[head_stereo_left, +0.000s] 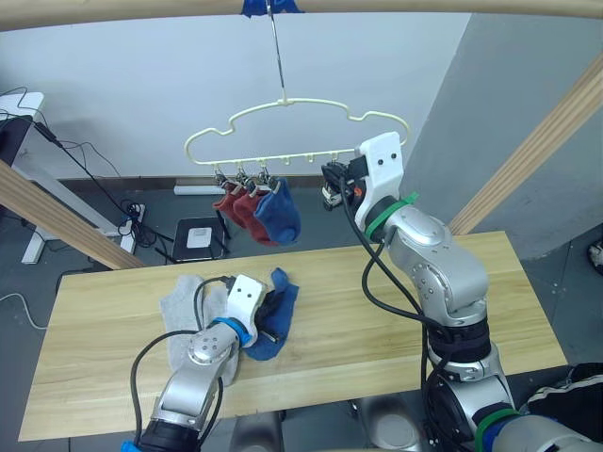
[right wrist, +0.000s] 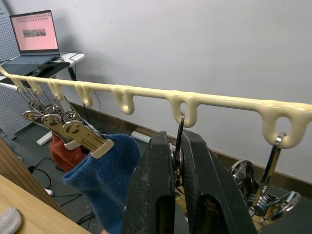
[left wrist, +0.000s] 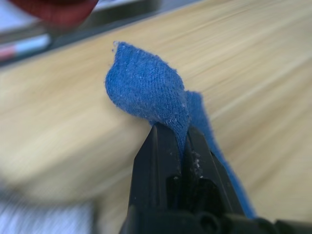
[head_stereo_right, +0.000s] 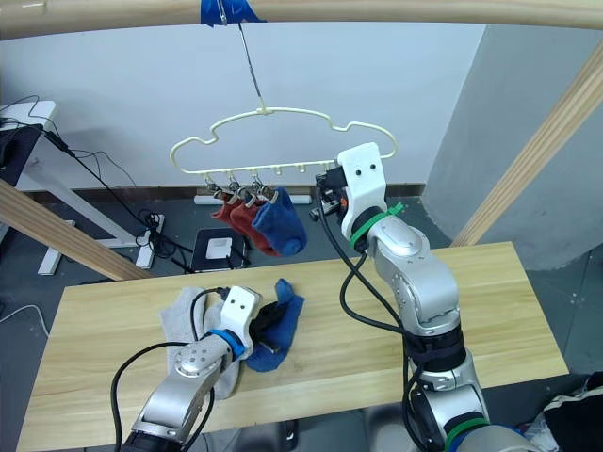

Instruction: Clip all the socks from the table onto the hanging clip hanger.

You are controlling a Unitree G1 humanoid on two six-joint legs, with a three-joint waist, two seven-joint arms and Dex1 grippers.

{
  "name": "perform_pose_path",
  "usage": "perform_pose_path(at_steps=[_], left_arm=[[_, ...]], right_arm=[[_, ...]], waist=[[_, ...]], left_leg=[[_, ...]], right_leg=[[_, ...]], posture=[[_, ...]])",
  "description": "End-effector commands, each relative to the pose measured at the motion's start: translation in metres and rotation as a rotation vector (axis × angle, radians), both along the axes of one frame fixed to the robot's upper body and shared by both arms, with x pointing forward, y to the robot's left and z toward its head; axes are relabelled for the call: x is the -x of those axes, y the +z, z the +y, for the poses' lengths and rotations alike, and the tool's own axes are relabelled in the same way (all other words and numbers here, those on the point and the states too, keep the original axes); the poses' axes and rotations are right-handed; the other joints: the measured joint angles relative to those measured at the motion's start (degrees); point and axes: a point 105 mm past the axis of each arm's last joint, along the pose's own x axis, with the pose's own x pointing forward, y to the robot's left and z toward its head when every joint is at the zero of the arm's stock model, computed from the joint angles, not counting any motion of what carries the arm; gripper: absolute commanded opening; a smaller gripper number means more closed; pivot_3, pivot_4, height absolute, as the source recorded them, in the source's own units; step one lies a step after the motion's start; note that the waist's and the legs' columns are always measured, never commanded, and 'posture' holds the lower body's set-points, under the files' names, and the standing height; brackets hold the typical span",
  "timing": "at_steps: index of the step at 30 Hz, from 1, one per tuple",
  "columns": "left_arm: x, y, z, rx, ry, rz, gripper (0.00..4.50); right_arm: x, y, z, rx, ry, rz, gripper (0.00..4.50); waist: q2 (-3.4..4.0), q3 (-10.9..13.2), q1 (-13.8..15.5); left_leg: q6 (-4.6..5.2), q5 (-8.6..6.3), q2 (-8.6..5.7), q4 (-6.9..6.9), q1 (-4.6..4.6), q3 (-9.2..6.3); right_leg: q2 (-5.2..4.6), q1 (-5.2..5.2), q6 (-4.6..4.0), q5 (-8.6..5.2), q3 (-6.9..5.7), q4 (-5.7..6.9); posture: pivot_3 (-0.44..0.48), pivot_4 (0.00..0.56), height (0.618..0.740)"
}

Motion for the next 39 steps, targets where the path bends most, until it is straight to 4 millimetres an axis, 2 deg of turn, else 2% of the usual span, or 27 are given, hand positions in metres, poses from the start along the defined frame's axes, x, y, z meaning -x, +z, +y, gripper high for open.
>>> perform_pose_path(at_steps=[1,4,11,22,30,39], left_arm=[[-0.009,0.038,-0.021,0.026,-0.119,-0.212,0.01],[-0.018,0.063,-0.033,0.070,-0.150,-0.335,0.01],[-0.027,0.095,-0.055,0.104,-0.196,-0.507,0.01],[-0.035,0.098,-0.063,0.161,-0.221,-0.461,0.01],[-0.038,0.112,-0.063,0.194,-0.227,-0.475,0.01],[-0.039,0.120,-0.060,0.213,-0.212,-0.504,0.01]], right_arm=[[0.007,0.015,0.002,-0.017,0.017,-0.060,0.00],[0.008,0.017,0.002,-0.024,0.018,-0.063,0.00],[0.011,0.019,0.005,-0.049,0.044,-0.052,0.00],[0.015,0.018,0.009,-0.060,0.078,-0.031,0.00],[0.016,0.016,0.010,-0.049,0.083,-0.025,0.00],[0.016,0.014,0.010,-0.022,0.083,-0.042,0.00]], waist=[[0.00,0.0,0.1],[0.00,0.0,0.0],[0.00,0.0,-0.5],[0.00,0.0,-1.7],[0.00,0.0,-1.7],[0.00,0.0,-1.7]], left_leg=[[0.00,0.00,0.00,0.01,-0.01,-0.01],[0.00,0.00,-0.05,0.03,-0.01,0.01],[0.01,0.00,-0.08,-0.01,-0.02,0.08],[0.02,0.01,-0.10,0.02,-0.03,0.05],[0.02,0.01,-0.10,0.02,-0.03,0.06],[0.02,0.01,-0.11,0.02,-0.03,0.04]], right_leg=[[0.00,0.00,0.00,0.00,-0.01,0.00],[0.00,0.01,0.03,0.02,0.00,0.00],[0.03,-0.03,0.04,0.02,0.03,-0.03],[0.04,0.00,0.05,0.03,0.03,-0.01],[0.04,0.00,0.05,0.03,0.03,-0.01],[0.04,0.00,0.05,0.03,0.03,-0.02]], posture=[[-0.284,0.269,0.740],[-0.284,0.269,0.740],[-0.297,0.269,0.740],[-0.301,0.269,0.740],[-0.299,0.269,0.740],[-0.295,0.265,0.740]])
